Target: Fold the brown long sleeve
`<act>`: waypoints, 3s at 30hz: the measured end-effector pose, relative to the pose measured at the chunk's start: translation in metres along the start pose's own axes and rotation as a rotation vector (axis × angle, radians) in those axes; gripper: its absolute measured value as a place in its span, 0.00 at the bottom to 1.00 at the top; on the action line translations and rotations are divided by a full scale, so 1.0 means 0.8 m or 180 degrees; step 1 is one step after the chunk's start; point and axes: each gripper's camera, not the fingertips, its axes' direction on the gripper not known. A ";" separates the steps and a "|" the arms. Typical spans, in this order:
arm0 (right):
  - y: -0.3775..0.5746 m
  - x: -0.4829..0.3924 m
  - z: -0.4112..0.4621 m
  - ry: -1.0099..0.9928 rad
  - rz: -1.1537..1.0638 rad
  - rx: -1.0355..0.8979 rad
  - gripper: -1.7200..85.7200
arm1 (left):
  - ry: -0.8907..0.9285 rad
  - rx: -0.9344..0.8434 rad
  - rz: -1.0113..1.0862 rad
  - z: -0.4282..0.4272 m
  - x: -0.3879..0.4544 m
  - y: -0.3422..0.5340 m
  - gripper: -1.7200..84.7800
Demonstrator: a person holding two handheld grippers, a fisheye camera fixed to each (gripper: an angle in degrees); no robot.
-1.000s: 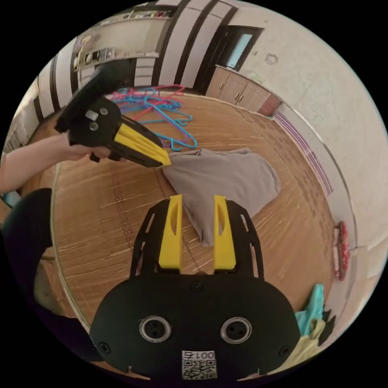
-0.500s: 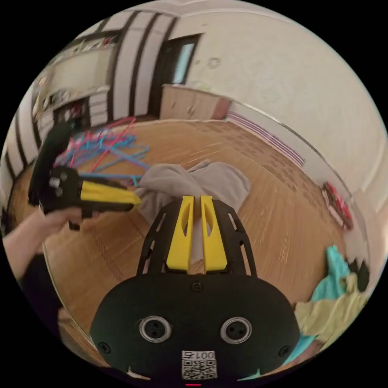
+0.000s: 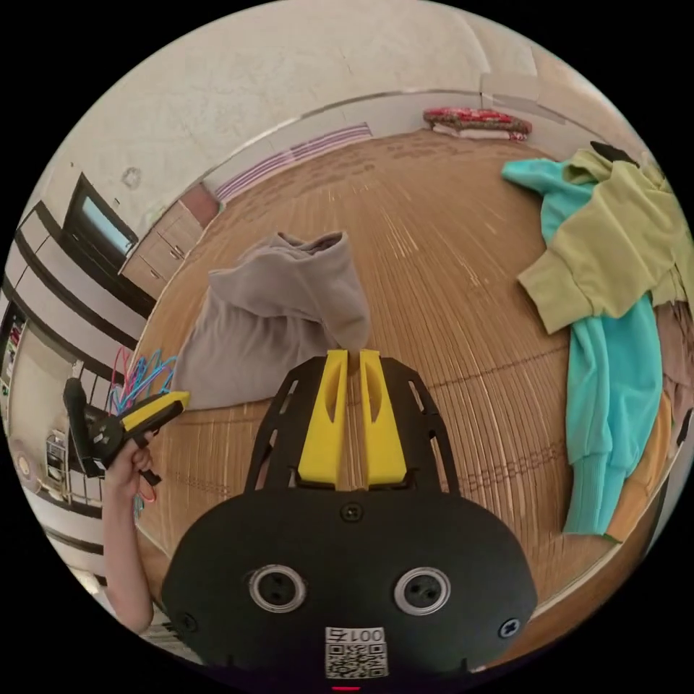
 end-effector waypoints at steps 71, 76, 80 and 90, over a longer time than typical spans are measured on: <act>0.370 0.226 -0.232 -0.0167 -0.1853 -0.0694 0.09 | 0.0393 -0.0137 0.0508 -0.239 0.157 0.075 0.01; 0.393 0.203 -0.312 0.0182 -0.2010 -0.0170 0.11 | 0.0064 -0.0166 0.0640 -0.255 0.181 0.062 0.01; 0.392 0.135 -0.319 0.0241 -0.2630 -0.0096 0.14 | -0.0064 -0.0487 0.0629 -0.213 0.202 0.045 0.01; 0.359 -0.013 -0.172 0.0524 -0.3683 -0.0902 0.21 | -0.0231 -0.0649 0.0638 -0.219 0.220 0.058 0.01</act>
